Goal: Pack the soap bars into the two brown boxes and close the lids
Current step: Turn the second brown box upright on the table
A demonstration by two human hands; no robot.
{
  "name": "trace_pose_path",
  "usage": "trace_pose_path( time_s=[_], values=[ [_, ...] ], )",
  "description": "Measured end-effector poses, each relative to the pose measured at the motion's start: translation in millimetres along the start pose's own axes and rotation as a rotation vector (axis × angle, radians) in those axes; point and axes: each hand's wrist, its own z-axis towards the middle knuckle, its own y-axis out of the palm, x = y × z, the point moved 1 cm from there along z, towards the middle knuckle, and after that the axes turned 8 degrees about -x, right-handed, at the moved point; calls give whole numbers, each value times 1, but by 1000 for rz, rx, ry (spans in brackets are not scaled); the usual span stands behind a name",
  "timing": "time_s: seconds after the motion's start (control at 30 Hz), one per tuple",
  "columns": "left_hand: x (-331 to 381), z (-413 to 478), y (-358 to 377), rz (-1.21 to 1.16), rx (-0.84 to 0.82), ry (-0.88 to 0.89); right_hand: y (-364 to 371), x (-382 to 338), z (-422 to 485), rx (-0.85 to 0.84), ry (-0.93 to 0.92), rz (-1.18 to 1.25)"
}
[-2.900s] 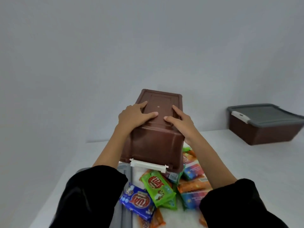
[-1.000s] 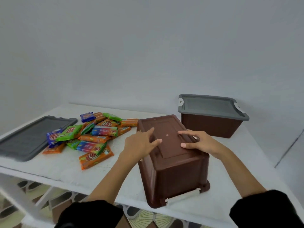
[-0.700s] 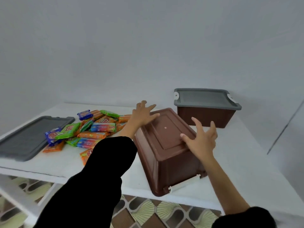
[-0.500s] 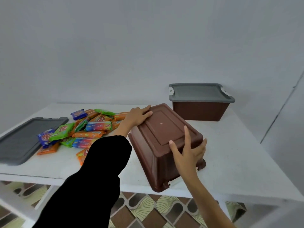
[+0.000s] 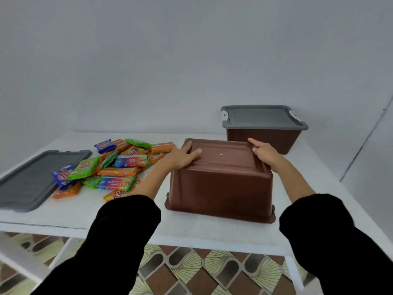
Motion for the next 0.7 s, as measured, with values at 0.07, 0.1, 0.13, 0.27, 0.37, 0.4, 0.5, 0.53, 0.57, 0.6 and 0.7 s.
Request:
trace_pose_path(
  time_s=[0.07, 0.1, 0.13, 0.27, 0.37, 0.4, 0.5, 0.53, 0.57, 0.6, 0.7],
  values=[
    [2, 10, -10, -138, -5, 68, 7, -2, 0, 49, 46, -13],
    [5, 15, -14, -188, 7, 83, 9, -1, 0, 57, 46, -10],
    [7, 19, -16, -215, 25, 89, 11, -1, -2, 50, 42, -2],
    [17, 33, -11, -169, 109, 54, 12, 2, -7, 48, 1, 19],
    [20, 28, -5, -214, 261, 98, 8, 0, -13, 146, -71, 37],
    [21, 22, -5, -251, 318, 126, 6, -2, -18, 183, -102, 56],
    [32, -2, -8, -308, 517, 222, 0, -14, -32, 294, -195, 97],
    [37, -10, -10, -345, 593, 266, -2, -19, -36, 347, -227, 106],
    [42, -19, -12, -393, 666, 313, -3, -25, -39, 408, -264, 123],
    [46, -25, -12, -444, 727, 360, -3, -29, -41, 472, -305, 149],
    [47, -39, -2, -543, 833, 462, 3, -32, -48, 639, -393, 244]
  ],
)
